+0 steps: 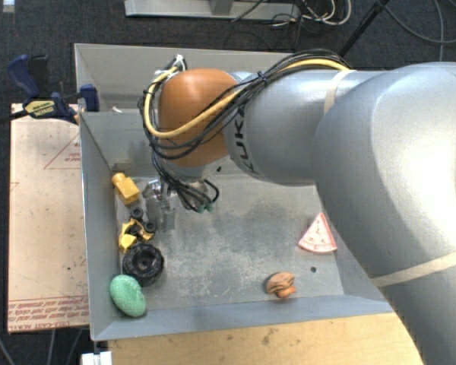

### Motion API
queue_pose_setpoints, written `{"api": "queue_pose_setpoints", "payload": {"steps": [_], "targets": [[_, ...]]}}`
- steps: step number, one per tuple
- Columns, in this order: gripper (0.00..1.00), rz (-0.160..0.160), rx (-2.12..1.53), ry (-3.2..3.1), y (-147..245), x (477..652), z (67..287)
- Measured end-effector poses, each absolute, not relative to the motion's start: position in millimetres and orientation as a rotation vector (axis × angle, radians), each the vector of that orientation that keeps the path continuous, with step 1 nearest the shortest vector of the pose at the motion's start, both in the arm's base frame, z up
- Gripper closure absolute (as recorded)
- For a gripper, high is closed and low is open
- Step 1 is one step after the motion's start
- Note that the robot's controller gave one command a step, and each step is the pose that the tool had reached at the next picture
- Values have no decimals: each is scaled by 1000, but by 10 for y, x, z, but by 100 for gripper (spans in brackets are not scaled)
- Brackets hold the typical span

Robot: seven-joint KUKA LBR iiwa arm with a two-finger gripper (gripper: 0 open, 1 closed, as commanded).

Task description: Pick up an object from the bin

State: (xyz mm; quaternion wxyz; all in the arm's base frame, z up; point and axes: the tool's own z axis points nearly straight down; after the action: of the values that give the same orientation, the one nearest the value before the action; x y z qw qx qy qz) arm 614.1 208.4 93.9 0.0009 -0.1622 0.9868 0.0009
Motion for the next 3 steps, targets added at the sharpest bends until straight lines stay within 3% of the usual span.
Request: {"api": "queue_pose_setpoints", "payload": {"steps": [1,2,3], "targets": [[0,3,-509,3098,2083,6141,939],[0,4,-509,3098,2083,6141,939],[0,0,-741,3046,2182,6099,843]]}}
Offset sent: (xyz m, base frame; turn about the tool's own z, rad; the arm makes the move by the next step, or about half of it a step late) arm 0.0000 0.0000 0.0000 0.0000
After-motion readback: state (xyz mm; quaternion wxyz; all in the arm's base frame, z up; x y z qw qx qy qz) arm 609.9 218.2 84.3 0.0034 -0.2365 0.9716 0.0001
